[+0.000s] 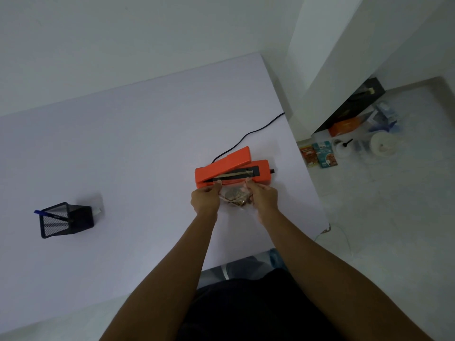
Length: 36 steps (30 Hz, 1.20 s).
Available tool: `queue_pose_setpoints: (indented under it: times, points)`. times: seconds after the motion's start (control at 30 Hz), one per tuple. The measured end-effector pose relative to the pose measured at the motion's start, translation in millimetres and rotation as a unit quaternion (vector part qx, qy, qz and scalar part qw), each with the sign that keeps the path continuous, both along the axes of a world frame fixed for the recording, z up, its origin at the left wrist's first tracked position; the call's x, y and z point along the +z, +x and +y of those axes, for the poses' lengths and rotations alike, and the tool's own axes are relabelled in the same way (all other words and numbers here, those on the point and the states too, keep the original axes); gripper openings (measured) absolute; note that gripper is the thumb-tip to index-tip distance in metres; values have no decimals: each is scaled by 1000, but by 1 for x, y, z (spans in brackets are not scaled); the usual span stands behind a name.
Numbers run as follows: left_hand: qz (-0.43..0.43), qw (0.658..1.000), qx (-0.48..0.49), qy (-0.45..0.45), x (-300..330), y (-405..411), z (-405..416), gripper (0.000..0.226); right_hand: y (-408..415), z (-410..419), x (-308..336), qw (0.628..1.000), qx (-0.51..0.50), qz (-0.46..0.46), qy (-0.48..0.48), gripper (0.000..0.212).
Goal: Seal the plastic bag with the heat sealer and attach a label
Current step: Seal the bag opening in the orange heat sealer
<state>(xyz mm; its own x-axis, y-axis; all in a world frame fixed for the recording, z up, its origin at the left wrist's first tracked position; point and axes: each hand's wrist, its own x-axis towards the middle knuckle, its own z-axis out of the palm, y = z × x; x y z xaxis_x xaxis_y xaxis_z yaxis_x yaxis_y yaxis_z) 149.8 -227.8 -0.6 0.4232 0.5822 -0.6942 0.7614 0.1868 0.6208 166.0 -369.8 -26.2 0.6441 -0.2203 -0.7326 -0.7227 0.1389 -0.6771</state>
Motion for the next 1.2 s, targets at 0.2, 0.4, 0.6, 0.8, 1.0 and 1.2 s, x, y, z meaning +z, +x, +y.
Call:
queue_pose_setpoints:
  times: [0.2, 0.4, 0.6, 0.8, 1.0, 1.2]
  points:
    - [-2, 1000, -3, 5, 1, 2, -4, 31, 3, -2, -2, 1000, 7, -3, -9, 24]
    - [-5, 1000, -7, 4, 1, 2, -3, 23, 3, -3, -4, 1000, 15, 3, -21, 23]
    - [-4, 1000, -9, 7, 1, 2, -3, 26, 3, -5, -2, 998, 35, -4, -50, 25]
    - [-6, 1000, -4, 5, -1, 3, -4, 28, 6, -22, 19, 964, 102, -95, -227, 56]
    - [-5, 1000, -1, 3, -1, 3, -5, 28, 23, -19, 91, 956, 72, -259, -119, 50]
    - [-7, 1000, 4, 1, 0, 2, -5, 29, 29, -7, 123, 910, 202, -344, -112, 25]
